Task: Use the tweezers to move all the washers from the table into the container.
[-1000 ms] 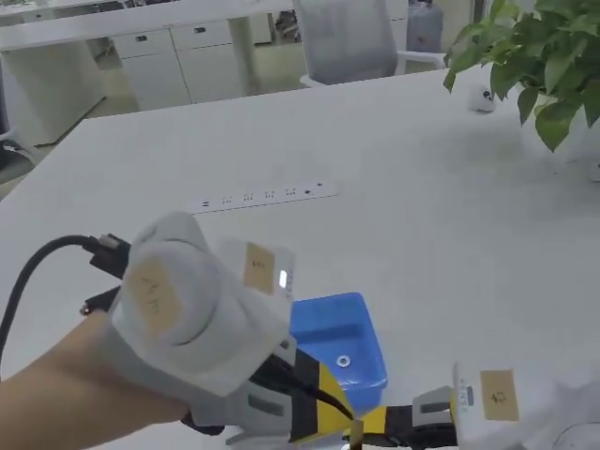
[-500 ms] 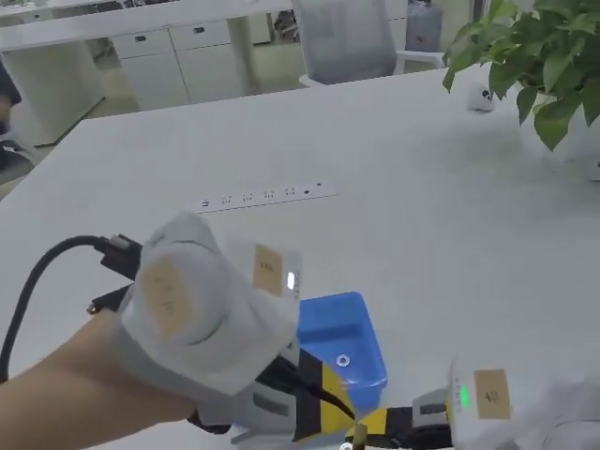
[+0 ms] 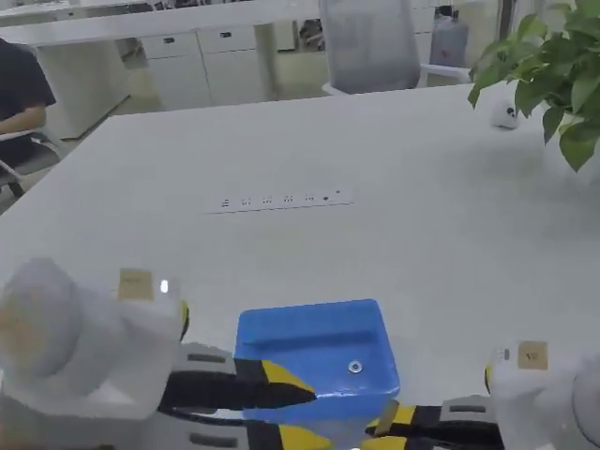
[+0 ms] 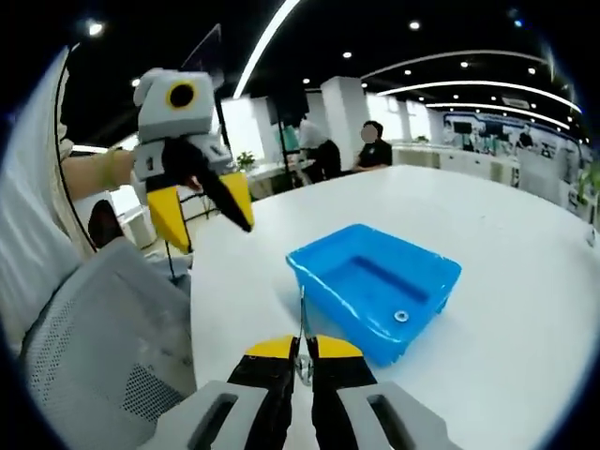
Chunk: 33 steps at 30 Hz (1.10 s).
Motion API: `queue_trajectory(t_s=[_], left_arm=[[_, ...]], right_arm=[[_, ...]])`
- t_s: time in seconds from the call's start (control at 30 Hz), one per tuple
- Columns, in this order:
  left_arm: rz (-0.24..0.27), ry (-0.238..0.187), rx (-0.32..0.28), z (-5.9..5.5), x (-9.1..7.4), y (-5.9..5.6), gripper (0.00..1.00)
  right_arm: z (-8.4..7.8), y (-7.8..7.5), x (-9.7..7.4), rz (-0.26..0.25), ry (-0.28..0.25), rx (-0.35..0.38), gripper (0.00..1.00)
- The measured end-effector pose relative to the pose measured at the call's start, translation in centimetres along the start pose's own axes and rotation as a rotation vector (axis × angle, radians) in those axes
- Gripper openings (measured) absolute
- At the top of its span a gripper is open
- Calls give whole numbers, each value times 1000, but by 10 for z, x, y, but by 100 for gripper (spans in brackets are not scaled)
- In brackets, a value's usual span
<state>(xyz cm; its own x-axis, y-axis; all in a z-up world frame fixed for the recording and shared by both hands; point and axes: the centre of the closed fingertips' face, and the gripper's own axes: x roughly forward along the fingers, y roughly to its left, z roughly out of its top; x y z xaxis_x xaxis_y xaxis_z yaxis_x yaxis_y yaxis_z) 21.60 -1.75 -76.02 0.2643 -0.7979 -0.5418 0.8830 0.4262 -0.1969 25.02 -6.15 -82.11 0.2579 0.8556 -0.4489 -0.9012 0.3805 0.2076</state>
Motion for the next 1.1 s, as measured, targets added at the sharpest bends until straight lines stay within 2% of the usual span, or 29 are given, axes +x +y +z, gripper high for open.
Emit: queue_trajectory(t_s=[0.03,0.13,0.23,0.27,0.4,0.47,0.53,0.63,0.77,0.93,1.0,1.03,1.07,1.1], left_arm=[[21,-16,-32,-11,-4,-2,26],[74,-48,-109,-33,-15,-9,31],[135,-65,-131,-44,-23,-10,36],[172,-72,-125,-47,-27,-9,39],[273,-127,-127,-45,-38,-3,47],[319,-153,-107,-41,-41,0,52],[375,-158,-74,-39,-43,5,56],[423,-207,-77,-34,-46,9,67],[478,-259,-92,-31,-53,16,70],[512,-268,-90,-34,-57,23,71],[502,-274,-97,-34,-57,22,71],[499,-278,-97,-34,-57,21,70],[500,-278,-95,-34,-57,21,70],[503,-278,-91,-34,-57,22,70]], right_arm=[[0,-1,-1,1,-5,21,2],[-2,-4,-4,-11,-15,63,2],[-3,-3,-7,-19,-11,65,2],[-4,-3,-7,-24,-8,71,2],[-7,-4,-11,-50,14,68,2],[-7,-3,-12,-57,23,70,3],[-8,-3,-12,-64,38,63,3],[-8,0,-14,-72,66,44,2],[-8,4,-18,-80,122,-10,2],[-5,7,-16,-81,156,-37,2],[-8,6,-13,-88,173,-55,2],[-12,6,-11,-90,199,-65,2],[-6,8,-10,-90,171,-69,2],[-6,9,-8,-89,180,-68,2]])
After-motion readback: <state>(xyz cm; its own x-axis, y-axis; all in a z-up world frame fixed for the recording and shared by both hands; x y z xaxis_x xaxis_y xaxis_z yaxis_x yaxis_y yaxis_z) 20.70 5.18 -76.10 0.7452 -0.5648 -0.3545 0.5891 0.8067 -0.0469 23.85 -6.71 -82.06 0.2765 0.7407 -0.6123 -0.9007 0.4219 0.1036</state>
